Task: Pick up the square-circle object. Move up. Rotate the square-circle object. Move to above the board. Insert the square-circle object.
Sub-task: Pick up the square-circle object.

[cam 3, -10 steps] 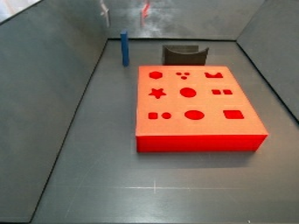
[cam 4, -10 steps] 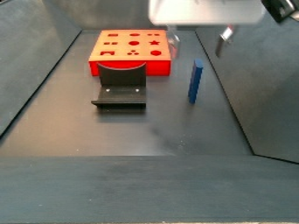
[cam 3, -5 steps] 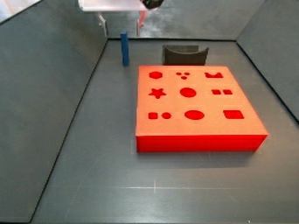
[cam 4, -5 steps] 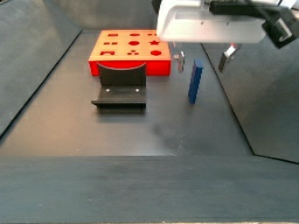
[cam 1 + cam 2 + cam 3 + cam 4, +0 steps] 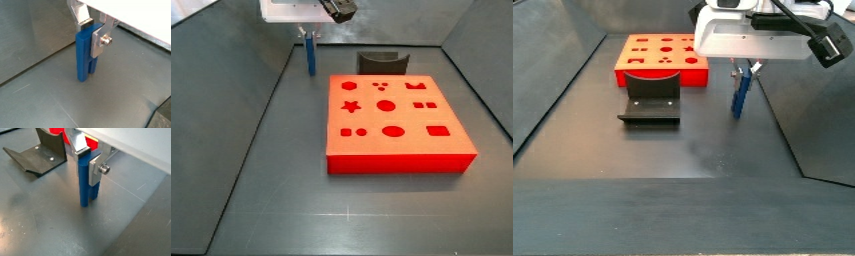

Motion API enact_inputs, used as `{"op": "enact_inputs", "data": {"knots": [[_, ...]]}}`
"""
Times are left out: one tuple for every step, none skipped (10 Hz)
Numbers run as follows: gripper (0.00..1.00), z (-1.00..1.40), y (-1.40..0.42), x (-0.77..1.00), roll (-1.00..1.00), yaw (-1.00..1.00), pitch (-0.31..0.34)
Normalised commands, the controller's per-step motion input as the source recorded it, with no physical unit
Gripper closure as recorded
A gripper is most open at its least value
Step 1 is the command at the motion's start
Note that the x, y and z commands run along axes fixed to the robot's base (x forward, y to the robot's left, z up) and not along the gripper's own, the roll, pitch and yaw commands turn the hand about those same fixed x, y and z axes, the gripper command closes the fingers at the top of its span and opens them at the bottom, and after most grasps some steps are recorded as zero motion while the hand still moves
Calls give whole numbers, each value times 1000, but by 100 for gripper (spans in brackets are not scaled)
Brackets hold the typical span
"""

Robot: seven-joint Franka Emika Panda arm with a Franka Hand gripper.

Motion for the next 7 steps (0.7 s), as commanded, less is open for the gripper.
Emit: {"op": "enact_inputs", "data": {"knots": [[100,0,0,0,0,0,0],[100,0,0,0,0,0,0],[100,0,0,0,0,0,0],[100,0,0,0,0,0,0],[100,0,0,0,0,0,0],[100,0,0,0,0,0,0],[100,0,0,0,0,0,0]]}}
